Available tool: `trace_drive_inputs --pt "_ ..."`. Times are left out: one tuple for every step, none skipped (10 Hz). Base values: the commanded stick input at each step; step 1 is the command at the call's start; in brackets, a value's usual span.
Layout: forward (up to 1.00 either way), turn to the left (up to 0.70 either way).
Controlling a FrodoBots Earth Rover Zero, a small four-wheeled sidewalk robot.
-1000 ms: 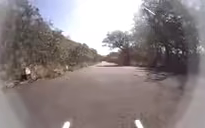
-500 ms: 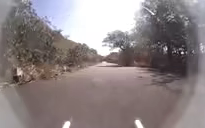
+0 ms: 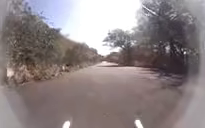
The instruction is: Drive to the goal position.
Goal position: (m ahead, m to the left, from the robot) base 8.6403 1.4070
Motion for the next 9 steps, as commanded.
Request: trace_drive_inputs --pt "0.85 0.0" --pt "0.85 0.0" --pt "0.85 0.0" --pt "0.85 0.0" --pt "0.85 0.0" --pt "0.85 0.0" --pt "0.85 0.0" --pt "0.85 0.0" --pt "0.85 0.0"
